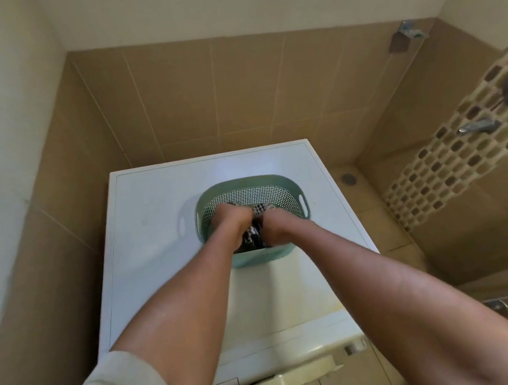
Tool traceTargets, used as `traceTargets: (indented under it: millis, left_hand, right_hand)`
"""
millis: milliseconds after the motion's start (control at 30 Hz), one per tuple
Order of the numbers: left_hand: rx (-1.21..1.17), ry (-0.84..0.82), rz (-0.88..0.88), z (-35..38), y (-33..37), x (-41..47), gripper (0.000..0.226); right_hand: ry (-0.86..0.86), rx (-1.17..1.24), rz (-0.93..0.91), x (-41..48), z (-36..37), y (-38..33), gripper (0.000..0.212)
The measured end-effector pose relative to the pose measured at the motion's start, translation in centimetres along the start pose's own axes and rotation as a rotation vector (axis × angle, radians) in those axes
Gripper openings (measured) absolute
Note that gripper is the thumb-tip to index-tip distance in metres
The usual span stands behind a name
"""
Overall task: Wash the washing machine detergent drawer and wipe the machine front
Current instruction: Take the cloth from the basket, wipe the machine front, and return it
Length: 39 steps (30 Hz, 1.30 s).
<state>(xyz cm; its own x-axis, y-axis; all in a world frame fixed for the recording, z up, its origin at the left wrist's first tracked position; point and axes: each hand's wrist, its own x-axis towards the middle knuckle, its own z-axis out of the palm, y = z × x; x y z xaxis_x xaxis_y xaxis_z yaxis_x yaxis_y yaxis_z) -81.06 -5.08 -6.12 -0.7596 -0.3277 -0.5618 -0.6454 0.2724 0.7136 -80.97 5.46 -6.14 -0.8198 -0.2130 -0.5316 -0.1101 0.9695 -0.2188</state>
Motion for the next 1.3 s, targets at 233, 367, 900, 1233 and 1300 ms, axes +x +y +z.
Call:
traceTargets:
  millis: [233, 367, 900, 1233, 1300]
  left_hand:
    - [-0.343, -0.111, 0.304, -2.2, 1.0, -5.8, 0.013]
    - [-0.391, -0.005, 0.416, -4.3, 0.3, -11.1, 0.012]
    - [-0.392, 0.032, 0.334, -6.1, -21.6, -31.1, 0.024]
    - [-0.459, 0.057, 0.423, -5.6, -36.7, -19.3, 0.024]
    - [-0.477, 0.062, 0.508, -5.2, -38.2, -16.5, 0.021]
  right_hand:
    - [0.367, 0.312, -0.155, -5.7, -0.7, 0.1, 0.070]
    - [0.563, 0.377, -0.296, -10.9, 0.7, 0.0, 0.063]
    - [0.490, 1.108, -0.373, -28.9, 21.6, -1.1, 0.039]
    - [0.771, 0.715, -0.397, -20.0, 33.6, -4.7, 0.028]
    - [0.923, 0.653, -0.449, -17.3, 35.7, -4.9, 0.033]
